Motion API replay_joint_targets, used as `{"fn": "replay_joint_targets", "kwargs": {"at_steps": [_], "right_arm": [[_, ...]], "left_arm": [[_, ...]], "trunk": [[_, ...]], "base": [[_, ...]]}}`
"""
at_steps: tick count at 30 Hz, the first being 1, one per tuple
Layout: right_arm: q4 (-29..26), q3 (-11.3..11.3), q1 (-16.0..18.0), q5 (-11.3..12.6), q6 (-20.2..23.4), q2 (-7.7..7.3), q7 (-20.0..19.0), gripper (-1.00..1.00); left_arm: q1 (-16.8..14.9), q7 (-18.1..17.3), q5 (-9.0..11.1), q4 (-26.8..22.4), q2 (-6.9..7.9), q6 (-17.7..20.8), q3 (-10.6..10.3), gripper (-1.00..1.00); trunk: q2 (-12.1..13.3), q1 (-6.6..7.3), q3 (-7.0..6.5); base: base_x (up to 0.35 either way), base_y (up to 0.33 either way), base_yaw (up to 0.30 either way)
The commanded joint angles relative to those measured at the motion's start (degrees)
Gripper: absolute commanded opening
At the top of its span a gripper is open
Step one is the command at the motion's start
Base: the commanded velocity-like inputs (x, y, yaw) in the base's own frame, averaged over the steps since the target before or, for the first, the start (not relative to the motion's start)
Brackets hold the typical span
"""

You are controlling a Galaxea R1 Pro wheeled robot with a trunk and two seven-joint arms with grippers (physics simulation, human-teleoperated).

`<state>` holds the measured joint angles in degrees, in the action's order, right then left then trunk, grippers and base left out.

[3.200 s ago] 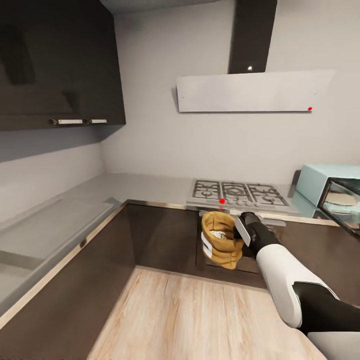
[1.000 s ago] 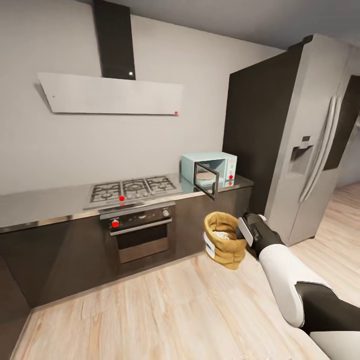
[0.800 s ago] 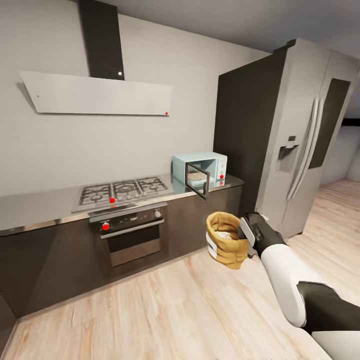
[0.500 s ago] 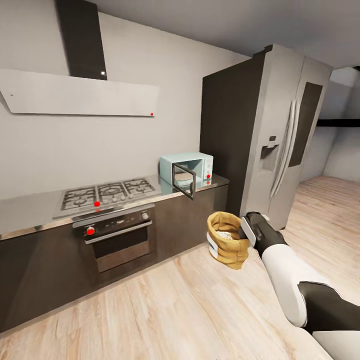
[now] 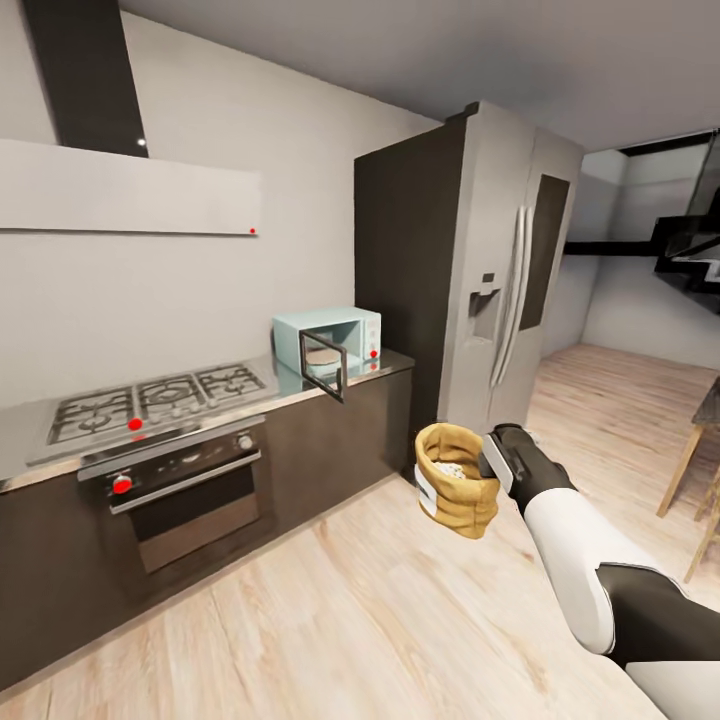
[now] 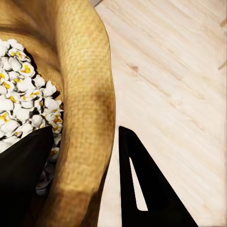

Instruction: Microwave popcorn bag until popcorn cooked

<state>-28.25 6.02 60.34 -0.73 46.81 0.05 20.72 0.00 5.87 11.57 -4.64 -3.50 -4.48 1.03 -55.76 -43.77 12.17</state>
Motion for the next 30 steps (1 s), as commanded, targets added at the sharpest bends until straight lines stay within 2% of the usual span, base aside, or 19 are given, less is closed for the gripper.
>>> {"fn": "replay_joint_targets", "kwargs": {"at_steps": [1,5,22,30], "right_arm": [[0.0,0.1,0.0,-0.1,0.2,0.08,0.1,-1.00],[0.0,0.1,0.0,0.0,0.2,0.21,0.1,-1.00],[0.0,0.1,0.0,0.1,0.3,0.21,-0.1,-1.00],[0.0,0.1,0.0,0.2,0.3,0.28,-0.2,-1.00]], "left_arm": [[0.0,0.1,0.3,0.0,-0.02,0.0,0.1,1.00],[0.0,0.1,0.4,0.1,-0.02,0.3,0.0,1.00],[0.0,0.1,0.4,0.1,0.07,0.3,0.0,1.00],[0.0,0.1,0.5,0.0,0.07,0.3,0.0,1.00]], "trunk": [[0.0,-0.03,0.04],[0.0,-0.03,0.01],[0.0,-0.03,0.01],[0.0,-0.03,0.01]], "base": [[0.249,0.000,-0.287],[0.296,0.000,-0.124],[0.309,0.000,-0.002],[0.309,-0.139,0.000]]}}
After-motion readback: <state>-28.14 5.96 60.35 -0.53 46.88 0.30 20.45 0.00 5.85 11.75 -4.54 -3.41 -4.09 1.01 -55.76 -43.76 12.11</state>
